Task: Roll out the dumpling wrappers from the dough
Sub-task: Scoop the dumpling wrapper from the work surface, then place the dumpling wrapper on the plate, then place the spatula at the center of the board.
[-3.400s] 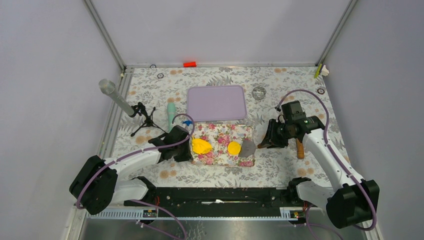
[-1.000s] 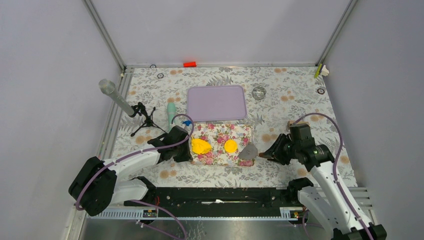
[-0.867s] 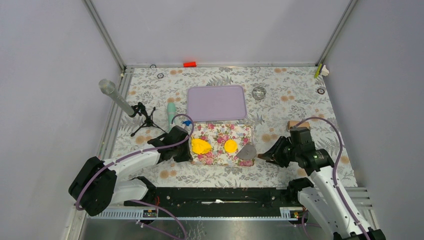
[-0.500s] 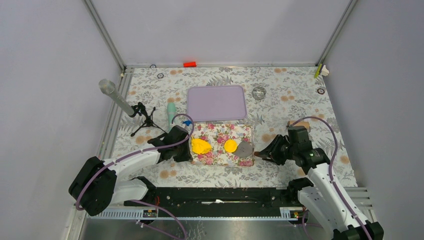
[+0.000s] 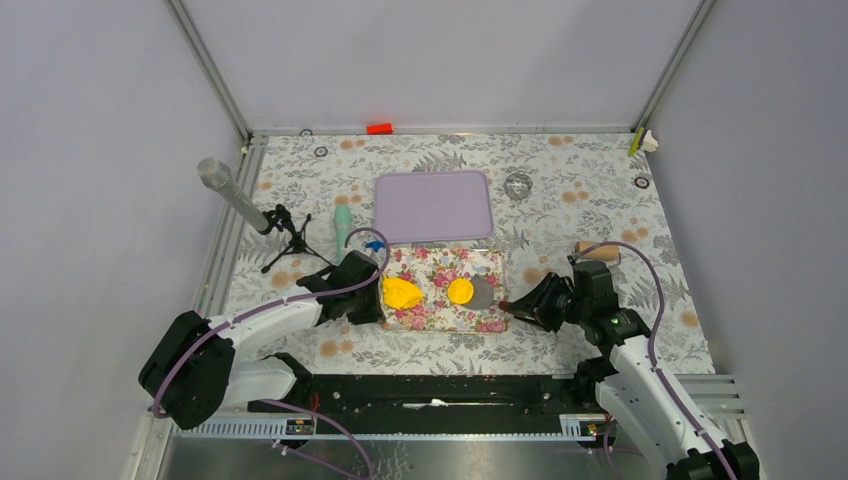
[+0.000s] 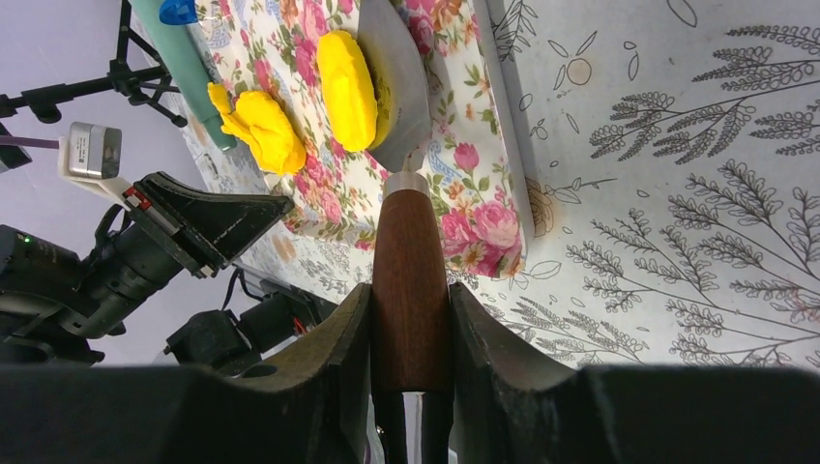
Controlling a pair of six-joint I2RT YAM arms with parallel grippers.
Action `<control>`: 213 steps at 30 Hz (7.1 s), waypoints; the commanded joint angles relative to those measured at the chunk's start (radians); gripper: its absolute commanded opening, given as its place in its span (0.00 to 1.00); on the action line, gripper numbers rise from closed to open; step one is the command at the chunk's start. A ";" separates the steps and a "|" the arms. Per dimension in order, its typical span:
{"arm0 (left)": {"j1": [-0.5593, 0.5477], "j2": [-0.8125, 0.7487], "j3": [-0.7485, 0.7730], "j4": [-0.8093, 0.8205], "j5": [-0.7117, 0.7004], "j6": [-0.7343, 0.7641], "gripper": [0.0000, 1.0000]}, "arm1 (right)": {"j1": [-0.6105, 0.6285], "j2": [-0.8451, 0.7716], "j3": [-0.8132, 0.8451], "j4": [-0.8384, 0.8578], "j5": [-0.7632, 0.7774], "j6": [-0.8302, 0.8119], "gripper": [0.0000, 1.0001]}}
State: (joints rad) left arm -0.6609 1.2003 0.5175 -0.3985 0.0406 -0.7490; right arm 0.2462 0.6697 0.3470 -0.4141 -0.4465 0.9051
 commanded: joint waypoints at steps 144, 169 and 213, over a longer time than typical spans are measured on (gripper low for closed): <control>0.123 -0.271 0.772 -0.600 -0.156 0.190 0.89 | 0.528 1.568 1.851 -0.335 0.894 -0.621 0.00; 0.124 -0.270 0.750 -0.602 -0.160 0.211 0.90 | 0.249 0.897 1.231 -0.110 0.527 -0.464 0.00; 0.124 -0.285 0.752 -0.601 -0.121 0.219 0.90 | -0.601 1.160 0.783 0.555 0.240 0.073 0.99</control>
State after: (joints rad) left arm -0.5415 0.9180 1.2335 -1.0023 -0.0929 -0.5388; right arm -0.3500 1.8313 1.0599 0.1478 -0.2440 0.9955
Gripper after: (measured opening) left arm 0.895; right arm 0.910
